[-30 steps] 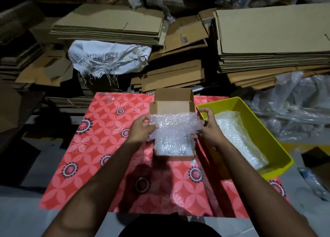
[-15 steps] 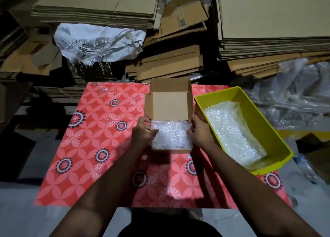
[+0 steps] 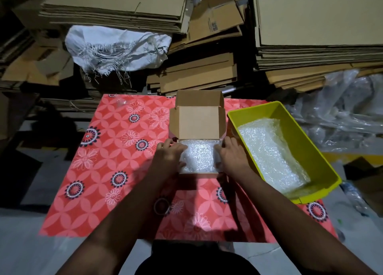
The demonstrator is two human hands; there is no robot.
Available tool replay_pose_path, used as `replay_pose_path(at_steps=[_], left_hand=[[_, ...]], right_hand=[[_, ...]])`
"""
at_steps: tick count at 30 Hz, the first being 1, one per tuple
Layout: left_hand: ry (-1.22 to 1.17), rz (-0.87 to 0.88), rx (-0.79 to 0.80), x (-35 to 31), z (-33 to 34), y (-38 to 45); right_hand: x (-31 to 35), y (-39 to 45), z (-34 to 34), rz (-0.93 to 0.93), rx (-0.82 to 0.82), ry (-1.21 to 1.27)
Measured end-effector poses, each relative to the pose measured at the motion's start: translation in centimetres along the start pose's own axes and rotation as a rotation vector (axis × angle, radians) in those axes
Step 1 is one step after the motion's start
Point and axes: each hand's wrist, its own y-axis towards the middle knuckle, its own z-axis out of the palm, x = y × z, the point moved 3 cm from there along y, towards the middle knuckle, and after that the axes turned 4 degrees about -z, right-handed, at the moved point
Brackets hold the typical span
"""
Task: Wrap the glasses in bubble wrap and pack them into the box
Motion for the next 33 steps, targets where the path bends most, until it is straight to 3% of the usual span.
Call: replay_pose_path(at_steps=[5,11,14,16,22,27,30,33], left_hand=[[0.206,-0.065,0.108,0.2,0.3,1.0],[0.267,-0.084,0.334,0.2,0.8,2.4],[0.169,-0.174,0.489,0.3,0.7,2.9],[0.146,-0.176,0.465,0.0,0.5,2.8],[0.209,-0.092,0.115,-0.7,1.8,0.9],[-0.037,-0.209,0.157,-0.8,1.2,0.3],[-0.213,-0.275,0.236,-0.2,0.0,0.2],[-0.182,-0.210,0.174,1.3,-0.2,0.3]], right_hand=[[-0.3,0.7,0.3,0.003,0.097,-0.015],[0.2,1.3,-0.3,0.005,0.147,-0.025],[0.0,1.1,-0.3,0.037,0.105,-0.003],[-0.3,1.1,-0.5,0.065,0.083,-0.003],[0.0,1.7,-1.5,0.027,0.253,-0.003],[-0.3,0.7,-1.3,0.101,0.031,0.066],[0.3,0.4,-0.6,0.145,0.040,0.104],[0.1,0.9,-0.3,0.139,0.094,0.123]])
